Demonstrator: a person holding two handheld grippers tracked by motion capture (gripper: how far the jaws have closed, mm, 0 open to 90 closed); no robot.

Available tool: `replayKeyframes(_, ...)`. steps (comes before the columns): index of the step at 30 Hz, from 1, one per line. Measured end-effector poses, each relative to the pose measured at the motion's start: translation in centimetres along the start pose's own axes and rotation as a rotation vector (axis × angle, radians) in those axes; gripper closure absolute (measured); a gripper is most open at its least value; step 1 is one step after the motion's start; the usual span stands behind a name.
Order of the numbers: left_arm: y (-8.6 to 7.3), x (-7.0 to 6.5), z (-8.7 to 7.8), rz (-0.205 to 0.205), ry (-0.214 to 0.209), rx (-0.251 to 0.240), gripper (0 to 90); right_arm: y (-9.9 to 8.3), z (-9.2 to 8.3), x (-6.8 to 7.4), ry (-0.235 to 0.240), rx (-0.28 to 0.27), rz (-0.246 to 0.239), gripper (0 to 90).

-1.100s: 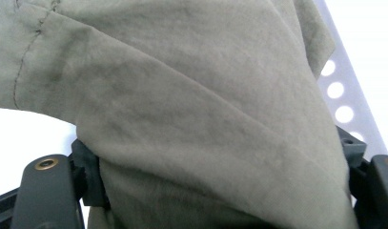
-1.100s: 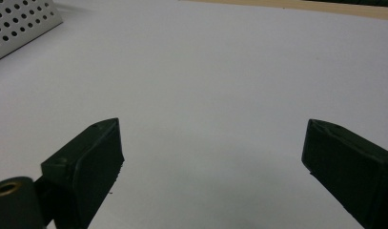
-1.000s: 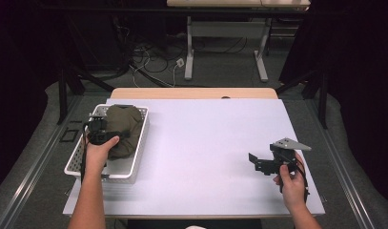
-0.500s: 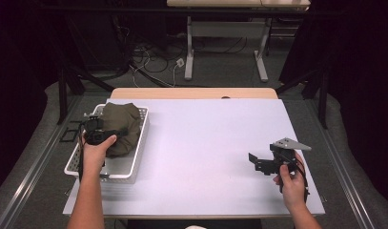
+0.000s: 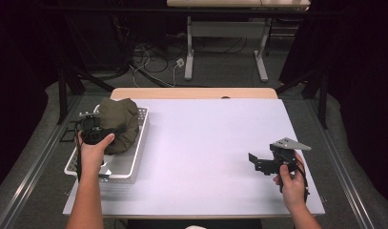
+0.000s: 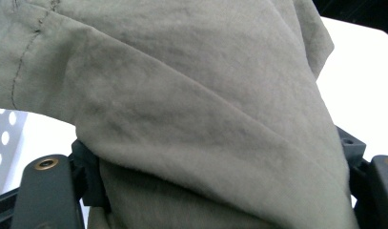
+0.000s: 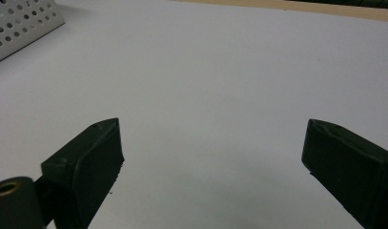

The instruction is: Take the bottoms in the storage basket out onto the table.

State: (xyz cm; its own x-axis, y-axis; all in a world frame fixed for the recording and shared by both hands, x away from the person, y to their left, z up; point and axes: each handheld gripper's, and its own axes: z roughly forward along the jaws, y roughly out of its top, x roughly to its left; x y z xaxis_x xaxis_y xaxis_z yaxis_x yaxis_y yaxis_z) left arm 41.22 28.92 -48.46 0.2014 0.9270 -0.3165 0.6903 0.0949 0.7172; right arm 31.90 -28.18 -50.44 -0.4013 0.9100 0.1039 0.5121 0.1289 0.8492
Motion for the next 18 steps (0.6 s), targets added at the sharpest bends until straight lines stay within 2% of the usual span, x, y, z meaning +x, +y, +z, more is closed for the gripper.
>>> replayKeyframes(5,0.3,-0.5,-0.7,0.016,-0.006,-0.047,21.4,0.0,0.0,0.0,0.002,-0.002,-0.001,6.2)
replayKeyframes(8,0.4,-0.7,-1.1,0.024,-0.011,-0.056,21.4,0.0,0.0,0.0,0.001,-0.002,-0.002,6.2)
replayKeyframes(9,0.5,-1.0,-1.4,0.018,-0.009,-0.082,21.4,0.0,-0.1,0.0,0.002,-0.003,-0.002,6.2)
replayKeyframes(18,0.9,-1.9,-2.8,0.052,-0.014,-0.158,21.3,0.1,-0.1,0.0,0.005,-0.008,0.007,6.2)
